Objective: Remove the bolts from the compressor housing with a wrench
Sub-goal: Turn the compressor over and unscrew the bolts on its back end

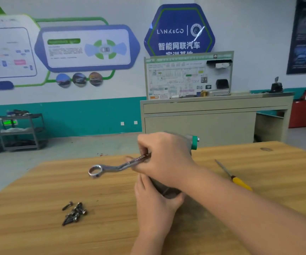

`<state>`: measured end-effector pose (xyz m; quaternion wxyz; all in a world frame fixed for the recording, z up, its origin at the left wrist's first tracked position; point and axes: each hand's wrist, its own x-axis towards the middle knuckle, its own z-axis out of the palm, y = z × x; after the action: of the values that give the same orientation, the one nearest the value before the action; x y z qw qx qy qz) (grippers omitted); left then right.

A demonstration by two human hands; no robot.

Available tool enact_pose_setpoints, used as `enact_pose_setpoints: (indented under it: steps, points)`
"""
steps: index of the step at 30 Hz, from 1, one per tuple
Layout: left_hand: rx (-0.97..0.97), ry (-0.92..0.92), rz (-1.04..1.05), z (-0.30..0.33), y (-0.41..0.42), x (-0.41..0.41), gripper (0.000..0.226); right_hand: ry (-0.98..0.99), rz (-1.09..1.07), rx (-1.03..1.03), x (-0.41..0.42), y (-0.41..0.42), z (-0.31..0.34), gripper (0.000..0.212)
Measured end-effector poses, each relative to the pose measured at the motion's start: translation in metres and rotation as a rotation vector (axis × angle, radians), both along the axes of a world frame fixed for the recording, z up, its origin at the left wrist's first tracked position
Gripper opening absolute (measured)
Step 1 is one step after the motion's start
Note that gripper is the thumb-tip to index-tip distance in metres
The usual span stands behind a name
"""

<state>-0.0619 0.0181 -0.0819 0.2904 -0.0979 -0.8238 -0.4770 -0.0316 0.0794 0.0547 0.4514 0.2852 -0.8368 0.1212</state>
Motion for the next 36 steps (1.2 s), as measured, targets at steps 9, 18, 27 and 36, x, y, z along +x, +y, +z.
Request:
enact_pose_setpoints:
  steps: [9, 18, 27, 36]
  points:
    - [-0.012, 0.007, 0.032, 0.002, 0.002, 0.011, 0.119, -0.241, 0.580, -1.063, 0.026, 0.055, -0.057, 0.045]
    - [-0.079, 0.012, 0.016, 0.002, 0.003, 0.006, 0.126, -0.732, 0.242, -1.530, -0.016, 0.118, -0.026, 0.025]
    - [-0.069, 0.057, 0.022, 0.001, 0.004, 0.004, 0.125, -0.962, -0.326, -0.704, -0.070, 0.088, 0.063, 0.032]
    - [-0.131, 0.023, 0.024, 0.006, 0.006, 0.005, 0.128, -0.412, -0.610, -0.071, -0.061, -0.001, 0.040, 0.011]
